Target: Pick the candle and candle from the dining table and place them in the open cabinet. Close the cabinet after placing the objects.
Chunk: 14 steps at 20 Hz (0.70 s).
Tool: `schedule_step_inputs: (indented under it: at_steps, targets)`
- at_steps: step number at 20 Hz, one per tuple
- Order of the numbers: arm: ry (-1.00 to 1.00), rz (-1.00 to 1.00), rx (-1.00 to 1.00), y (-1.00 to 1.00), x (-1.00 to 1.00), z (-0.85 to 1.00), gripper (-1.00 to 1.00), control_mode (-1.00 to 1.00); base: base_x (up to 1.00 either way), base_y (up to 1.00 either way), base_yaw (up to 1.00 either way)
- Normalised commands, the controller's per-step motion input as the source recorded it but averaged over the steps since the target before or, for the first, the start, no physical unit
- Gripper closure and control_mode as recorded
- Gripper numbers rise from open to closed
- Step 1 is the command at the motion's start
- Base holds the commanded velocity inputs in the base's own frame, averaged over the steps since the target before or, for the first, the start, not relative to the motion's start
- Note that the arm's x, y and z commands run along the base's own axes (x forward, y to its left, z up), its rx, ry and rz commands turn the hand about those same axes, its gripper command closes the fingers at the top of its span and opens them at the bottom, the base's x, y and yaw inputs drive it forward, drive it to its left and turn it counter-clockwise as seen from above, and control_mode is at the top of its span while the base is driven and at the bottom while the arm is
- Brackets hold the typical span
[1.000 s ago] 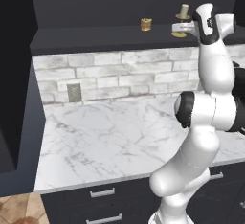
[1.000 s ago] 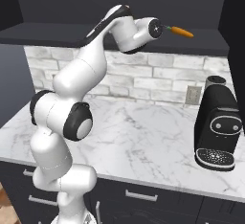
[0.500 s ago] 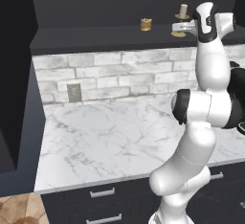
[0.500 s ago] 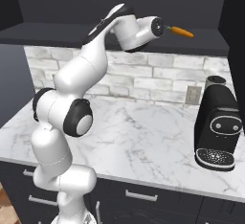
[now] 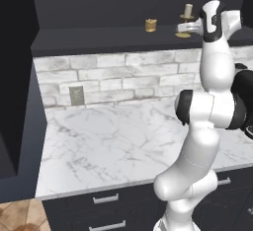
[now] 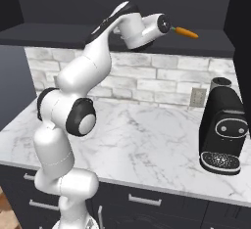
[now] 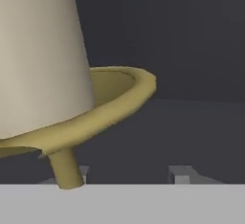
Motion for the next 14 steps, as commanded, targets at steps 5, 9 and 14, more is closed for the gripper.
schedule_step_inputs:
  at_steps: [5, 9, 14]
  targets:
    - [0.0, 0.09, 0.0, 0.0, 0.08, -0.17, -1.0, -1.0, 0.0, 0.0, 0.0]
    - [-0.04, 0.09, 0.0, 0.0, 0.0, -0.03, -1.0, -1.0, 0.0, 0.0, 0.0]
    - [-0.05, 0.07, 0.0, -0.05, -0.13, 0.0, -1.0, -1.0, 0.0, 0.0, 0.0]
